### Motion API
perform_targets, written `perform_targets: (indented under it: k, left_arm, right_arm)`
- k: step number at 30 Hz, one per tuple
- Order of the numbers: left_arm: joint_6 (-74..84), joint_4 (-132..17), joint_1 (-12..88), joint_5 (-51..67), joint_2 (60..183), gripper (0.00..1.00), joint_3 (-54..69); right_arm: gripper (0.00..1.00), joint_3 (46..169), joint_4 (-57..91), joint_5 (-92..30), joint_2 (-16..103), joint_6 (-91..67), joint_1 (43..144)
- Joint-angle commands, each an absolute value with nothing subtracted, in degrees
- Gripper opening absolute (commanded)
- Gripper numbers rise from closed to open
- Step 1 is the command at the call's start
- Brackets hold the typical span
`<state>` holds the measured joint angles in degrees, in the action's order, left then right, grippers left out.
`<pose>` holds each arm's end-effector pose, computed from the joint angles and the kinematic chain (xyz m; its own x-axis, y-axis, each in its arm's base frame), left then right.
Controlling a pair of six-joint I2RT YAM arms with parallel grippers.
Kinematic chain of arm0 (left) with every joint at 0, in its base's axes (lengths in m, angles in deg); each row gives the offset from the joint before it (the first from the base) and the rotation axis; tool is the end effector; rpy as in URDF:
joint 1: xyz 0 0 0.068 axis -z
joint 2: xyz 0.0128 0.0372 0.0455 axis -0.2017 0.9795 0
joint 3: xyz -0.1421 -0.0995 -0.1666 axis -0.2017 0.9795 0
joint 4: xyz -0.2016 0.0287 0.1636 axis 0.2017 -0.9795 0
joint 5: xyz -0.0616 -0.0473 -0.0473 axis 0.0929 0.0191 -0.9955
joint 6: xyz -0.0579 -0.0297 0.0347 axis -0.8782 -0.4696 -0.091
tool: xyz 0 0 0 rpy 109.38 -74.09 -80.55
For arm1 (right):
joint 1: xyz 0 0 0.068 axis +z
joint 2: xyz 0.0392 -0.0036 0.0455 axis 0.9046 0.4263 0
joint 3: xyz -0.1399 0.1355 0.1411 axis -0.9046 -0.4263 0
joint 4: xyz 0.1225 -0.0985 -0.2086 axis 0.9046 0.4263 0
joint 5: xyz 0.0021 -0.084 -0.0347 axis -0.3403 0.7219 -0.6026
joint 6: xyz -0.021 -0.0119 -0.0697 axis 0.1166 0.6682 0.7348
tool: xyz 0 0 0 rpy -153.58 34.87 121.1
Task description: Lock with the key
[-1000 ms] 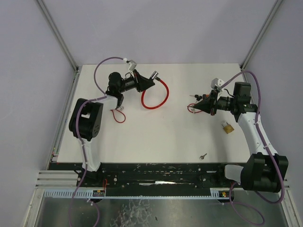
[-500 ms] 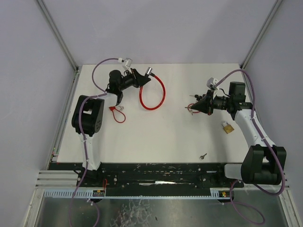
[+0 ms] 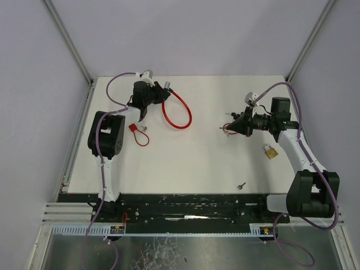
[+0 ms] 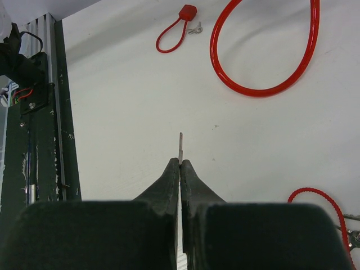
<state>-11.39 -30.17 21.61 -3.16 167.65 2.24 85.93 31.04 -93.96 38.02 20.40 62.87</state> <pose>0.4743 -0.1044 0.1495 -0.4460 -0.3704 -0.8148 0.3097 0.7902 -0.5288 0.2906 0.0487 0.2464 -0.2051 -0.1343 -0.9695 -0.9334 0.3247 0.1525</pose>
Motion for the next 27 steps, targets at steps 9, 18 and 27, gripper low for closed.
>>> perform_targets:
  k: [9,18,27]
  left_arm:
    - [-9.6,-38.2,20.8,11.4,169.1,0.36,-2.4]
    - [-8.5,-33.4,20.7,17.7,163.4,0.54,3.7]
    - [-5.1,-3.4,22.1,-7.1,150.9,0.55,20.8]
  right_arm:
    - [0.0,86.2,29.8,-93.9,38.5,19.5,63.4]
    - [0.0,86.2,29.5,-93.8,38.9,18.8,63.4]
    - [0.0,84.9,22.5,-93.8,40.5,9.7,63.4]
